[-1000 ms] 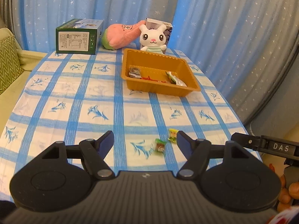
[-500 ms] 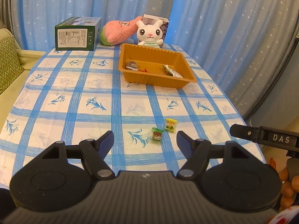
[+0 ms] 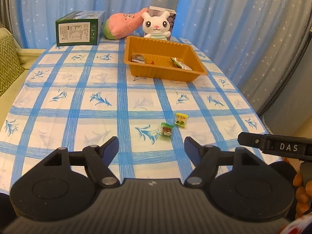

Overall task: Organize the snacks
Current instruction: 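Move both open tools back toward the green and yellow candies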

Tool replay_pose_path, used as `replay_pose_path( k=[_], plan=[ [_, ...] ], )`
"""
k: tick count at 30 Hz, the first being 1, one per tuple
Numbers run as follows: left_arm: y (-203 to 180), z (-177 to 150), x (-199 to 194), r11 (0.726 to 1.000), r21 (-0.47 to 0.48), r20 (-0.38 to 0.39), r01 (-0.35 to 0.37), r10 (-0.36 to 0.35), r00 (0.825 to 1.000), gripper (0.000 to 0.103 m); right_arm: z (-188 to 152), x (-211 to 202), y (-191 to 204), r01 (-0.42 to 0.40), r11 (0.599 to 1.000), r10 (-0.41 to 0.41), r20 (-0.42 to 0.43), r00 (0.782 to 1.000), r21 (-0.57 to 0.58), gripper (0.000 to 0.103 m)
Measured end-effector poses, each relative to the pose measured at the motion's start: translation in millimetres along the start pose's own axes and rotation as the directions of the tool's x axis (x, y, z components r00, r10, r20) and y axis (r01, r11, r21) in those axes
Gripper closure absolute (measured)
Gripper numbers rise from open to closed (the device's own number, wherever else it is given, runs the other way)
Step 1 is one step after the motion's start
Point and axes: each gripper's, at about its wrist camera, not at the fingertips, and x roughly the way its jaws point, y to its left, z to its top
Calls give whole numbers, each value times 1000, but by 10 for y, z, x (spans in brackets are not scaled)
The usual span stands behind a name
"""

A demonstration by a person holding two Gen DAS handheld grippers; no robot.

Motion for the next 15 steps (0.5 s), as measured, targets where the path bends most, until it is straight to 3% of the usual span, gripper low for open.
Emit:
replay_pose_path(
  k=[15],
  plan=[
    [-23, -32, 220, 1000, 6, -46, 0, 1, 999, 32, -30, 182, -89, 13, 1000, -13, -30, 999, 12, 27]
  ],
)
